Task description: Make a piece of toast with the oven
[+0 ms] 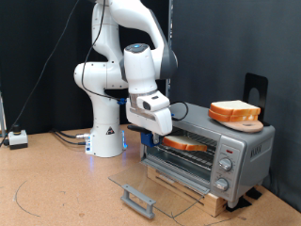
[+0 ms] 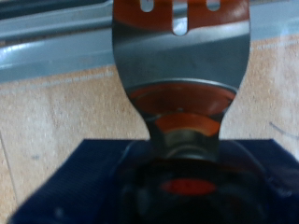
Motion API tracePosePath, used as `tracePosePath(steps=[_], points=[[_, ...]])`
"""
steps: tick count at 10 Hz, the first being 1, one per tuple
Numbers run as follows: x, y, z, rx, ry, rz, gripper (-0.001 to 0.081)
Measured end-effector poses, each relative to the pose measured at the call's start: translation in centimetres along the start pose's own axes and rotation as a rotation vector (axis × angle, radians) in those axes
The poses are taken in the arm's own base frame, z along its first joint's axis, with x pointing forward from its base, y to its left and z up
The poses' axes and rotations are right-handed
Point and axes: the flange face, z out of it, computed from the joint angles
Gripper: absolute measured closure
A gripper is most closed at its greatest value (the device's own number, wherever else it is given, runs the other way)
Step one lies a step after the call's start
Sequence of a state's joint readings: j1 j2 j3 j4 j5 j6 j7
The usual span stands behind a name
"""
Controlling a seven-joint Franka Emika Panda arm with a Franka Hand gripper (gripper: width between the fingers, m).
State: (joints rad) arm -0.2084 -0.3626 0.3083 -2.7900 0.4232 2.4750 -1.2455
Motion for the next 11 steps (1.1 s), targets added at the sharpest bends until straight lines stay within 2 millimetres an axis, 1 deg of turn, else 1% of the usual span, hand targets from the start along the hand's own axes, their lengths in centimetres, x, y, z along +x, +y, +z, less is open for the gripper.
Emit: tracePosePath(steps=[3, 6, 9, 11], points=[[1.4, -1.4, 0.2, 0.001, -0.006, -0.004, 0.0411], [2.2, -2.1, 0.4, 0.004, -0.005, -0.004, 0.0411], [2.1, -1.7, 0.3, -0.014, 0.000, 0.002, 0.0411], [0.8, -0.3, -0.2, -0.033, -0.011, 0.019, 0.0411]])
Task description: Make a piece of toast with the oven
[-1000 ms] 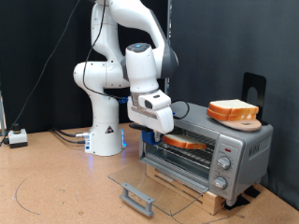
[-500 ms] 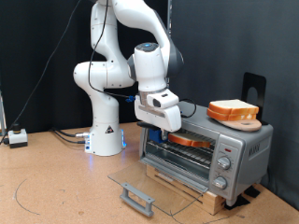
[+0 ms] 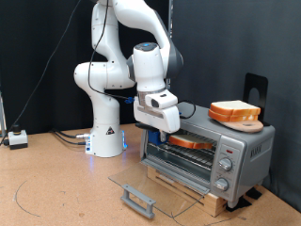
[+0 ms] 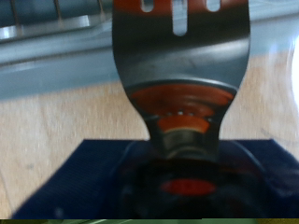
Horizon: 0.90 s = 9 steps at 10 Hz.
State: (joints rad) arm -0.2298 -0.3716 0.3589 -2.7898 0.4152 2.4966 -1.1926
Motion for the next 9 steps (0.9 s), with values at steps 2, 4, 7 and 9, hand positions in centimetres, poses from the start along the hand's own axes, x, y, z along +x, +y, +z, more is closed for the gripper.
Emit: tracePosePath(steps=[2, 4, 7, 9], points=[[-1.9, 2.0, -0.4, -0.014, -0.014, 0.020, 0.0411], [-3.4, 3.6, -0.5, -0.014, -0.013, 0.034, 0.0411], [-4.4, 4.6, -0.5, -0.006, -0.006, 0.028, 0.0411], [-4.7, 4.8, -0.3, -0.002, -0.009, 0.030, 0.0411]])
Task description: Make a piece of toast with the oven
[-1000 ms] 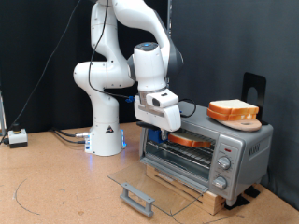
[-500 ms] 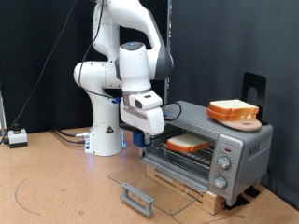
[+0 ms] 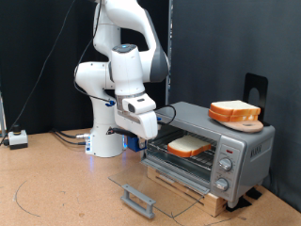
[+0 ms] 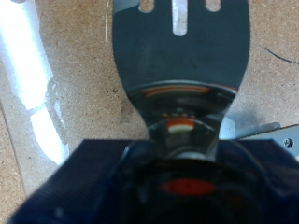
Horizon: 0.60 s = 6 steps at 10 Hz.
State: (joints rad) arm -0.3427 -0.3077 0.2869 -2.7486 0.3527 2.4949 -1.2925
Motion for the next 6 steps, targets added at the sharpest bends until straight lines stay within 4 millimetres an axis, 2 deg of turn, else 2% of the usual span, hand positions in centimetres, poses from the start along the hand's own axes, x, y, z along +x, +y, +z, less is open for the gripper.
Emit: tracePosePath(steps=[6], points=[[0.49, -0.68, 0.38, 0.037, 0.005, -0.017, 0.0411]])
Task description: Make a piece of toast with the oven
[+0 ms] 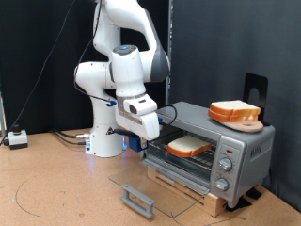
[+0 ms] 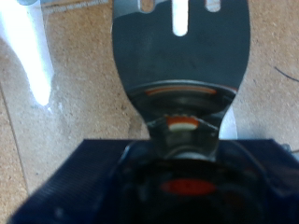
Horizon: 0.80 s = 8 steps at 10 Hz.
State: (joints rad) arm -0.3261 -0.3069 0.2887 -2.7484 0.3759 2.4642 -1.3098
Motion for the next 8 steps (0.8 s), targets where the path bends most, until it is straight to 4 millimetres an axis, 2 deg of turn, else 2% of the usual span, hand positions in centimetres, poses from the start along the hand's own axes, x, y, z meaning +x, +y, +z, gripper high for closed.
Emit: tracePosePath(steps=[5, 8], points=[[1.1, -1.5, 1.0, 0.028, 0.000, -0.018, 0.0411], [1.0, -1.6, 1.1, 0.036, 0.021, -0.009, 0.0411]])
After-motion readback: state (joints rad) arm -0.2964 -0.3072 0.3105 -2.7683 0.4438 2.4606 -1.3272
